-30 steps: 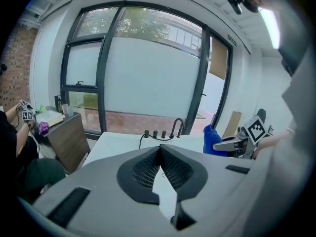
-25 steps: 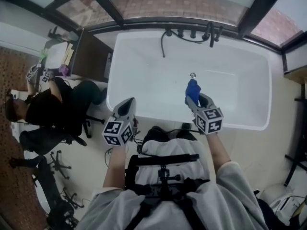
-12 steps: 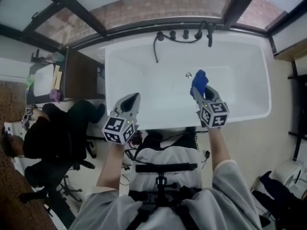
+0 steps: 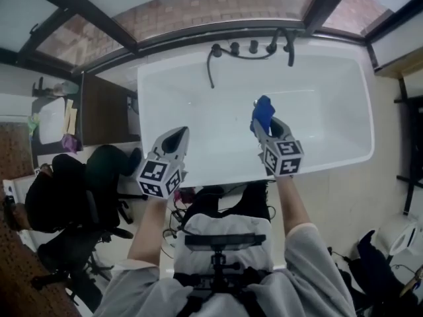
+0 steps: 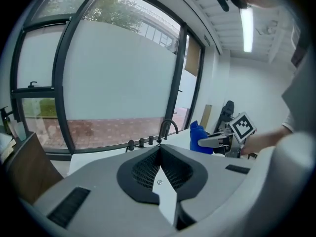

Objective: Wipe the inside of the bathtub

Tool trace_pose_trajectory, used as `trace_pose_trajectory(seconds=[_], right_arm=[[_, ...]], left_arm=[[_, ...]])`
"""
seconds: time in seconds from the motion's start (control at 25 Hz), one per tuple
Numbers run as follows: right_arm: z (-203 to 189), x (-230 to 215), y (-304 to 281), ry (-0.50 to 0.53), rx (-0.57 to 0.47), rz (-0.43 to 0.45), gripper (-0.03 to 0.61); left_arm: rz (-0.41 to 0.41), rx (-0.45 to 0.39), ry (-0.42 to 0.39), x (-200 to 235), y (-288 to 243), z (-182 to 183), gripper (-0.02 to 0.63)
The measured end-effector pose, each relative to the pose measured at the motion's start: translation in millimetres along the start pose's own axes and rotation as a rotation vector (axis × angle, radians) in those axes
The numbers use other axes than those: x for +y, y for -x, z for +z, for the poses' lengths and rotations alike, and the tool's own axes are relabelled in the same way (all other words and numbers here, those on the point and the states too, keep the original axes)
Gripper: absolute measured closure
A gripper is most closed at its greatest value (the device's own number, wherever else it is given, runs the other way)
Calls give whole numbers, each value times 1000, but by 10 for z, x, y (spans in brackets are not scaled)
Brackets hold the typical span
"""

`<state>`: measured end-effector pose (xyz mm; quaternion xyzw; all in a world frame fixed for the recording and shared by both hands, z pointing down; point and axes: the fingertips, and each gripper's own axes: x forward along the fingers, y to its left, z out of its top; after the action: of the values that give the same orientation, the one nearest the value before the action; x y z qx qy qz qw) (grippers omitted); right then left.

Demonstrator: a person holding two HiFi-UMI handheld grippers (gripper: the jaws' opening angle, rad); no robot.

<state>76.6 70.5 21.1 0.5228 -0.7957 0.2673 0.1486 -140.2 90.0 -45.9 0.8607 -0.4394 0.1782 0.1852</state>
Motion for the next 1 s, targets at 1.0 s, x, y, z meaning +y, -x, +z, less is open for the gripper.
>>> trace_pose_trajectory(seconds=[1.0], right_arm=[[-630, -1213, -2303, 352, 80, -158, 437]], left_arm=[[10, 53, -16, 485, -1948, -958, 611]])
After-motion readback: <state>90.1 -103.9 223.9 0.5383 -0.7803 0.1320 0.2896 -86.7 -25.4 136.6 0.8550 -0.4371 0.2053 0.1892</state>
